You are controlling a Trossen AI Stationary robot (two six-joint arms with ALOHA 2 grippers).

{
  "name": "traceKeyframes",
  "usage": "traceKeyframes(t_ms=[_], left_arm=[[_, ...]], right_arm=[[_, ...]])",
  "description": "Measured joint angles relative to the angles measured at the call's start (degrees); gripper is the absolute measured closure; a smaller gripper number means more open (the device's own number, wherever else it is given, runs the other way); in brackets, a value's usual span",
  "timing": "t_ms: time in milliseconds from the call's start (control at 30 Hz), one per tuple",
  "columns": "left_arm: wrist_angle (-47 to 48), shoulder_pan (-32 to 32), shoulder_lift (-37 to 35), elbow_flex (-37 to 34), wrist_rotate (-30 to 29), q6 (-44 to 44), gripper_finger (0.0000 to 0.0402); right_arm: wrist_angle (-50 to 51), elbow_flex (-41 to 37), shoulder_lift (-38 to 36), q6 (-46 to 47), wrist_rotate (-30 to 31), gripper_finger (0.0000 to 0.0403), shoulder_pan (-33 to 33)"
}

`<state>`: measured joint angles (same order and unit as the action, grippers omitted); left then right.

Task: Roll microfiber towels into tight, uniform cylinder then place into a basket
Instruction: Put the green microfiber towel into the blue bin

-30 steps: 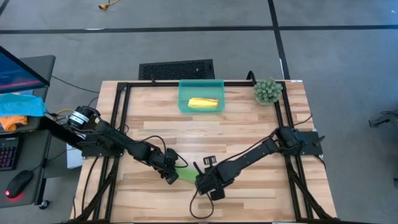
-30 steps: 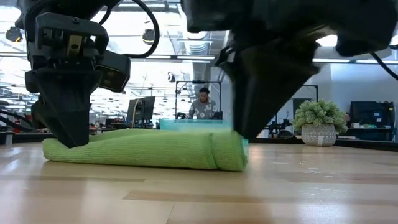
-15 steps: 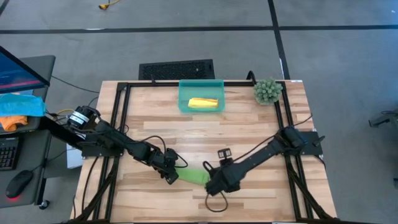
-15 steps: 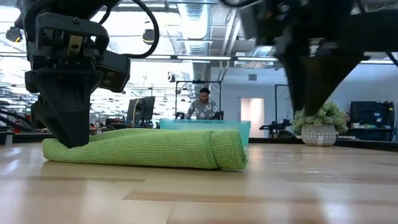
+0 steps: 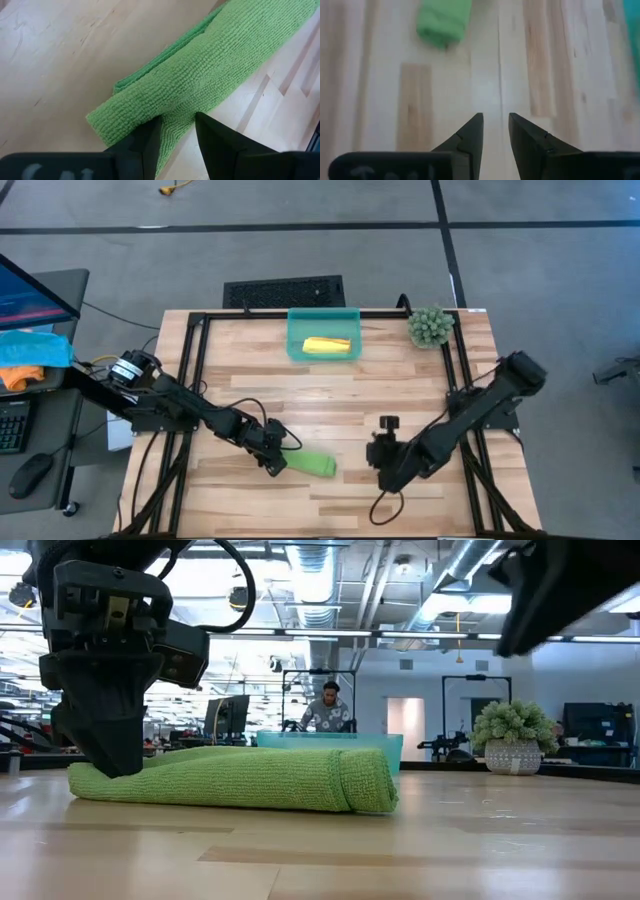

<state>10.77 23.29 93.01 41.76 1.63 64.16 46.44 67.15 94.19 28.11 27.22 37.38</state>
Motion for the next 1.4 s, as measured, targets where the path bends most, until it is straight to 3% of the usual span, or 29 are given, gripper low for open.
traceKeyframes(t_ms=[233,433,600,833,1133,1400], left_arm=[[-0.2,0.0,0.0,0.0,-0.1,-0.4,0.0280],[0.0,0.0,0.0,0.0,-0.4,-0.8,0.0280],[0.0,0.1,0.0,0.0,-0.3,-1.1,0.0280],[0.0,0.1,0.0,0.0,-0.3,-1.2,0.0280],[-0.1,0.1,0.0,0.0,-0.3,-1.2,0.0280],[-0.2,0.1,0.0,0.0,-0.4,-2.0,0.0280]], right_arm=[[-33.1,-14.4,-6.0,1.0,-0.4,0.0287,-2.7],[-42.1,-15.2,-2.0,2.4,-6.1,0.0269,-6.4],[-48.8,-15.0,3.0,3.4,-14.3,0.0208,-9.1],[-52.9,-13.5,9.7,3.4,-19.1,0.0135,-12.0],[-55.3,-6.6,18.5,3.5,-29.0,0.0132,-14.9],[-52.1,-4.6,21.2,8.8,-29.7,0.0132,-17.2]])
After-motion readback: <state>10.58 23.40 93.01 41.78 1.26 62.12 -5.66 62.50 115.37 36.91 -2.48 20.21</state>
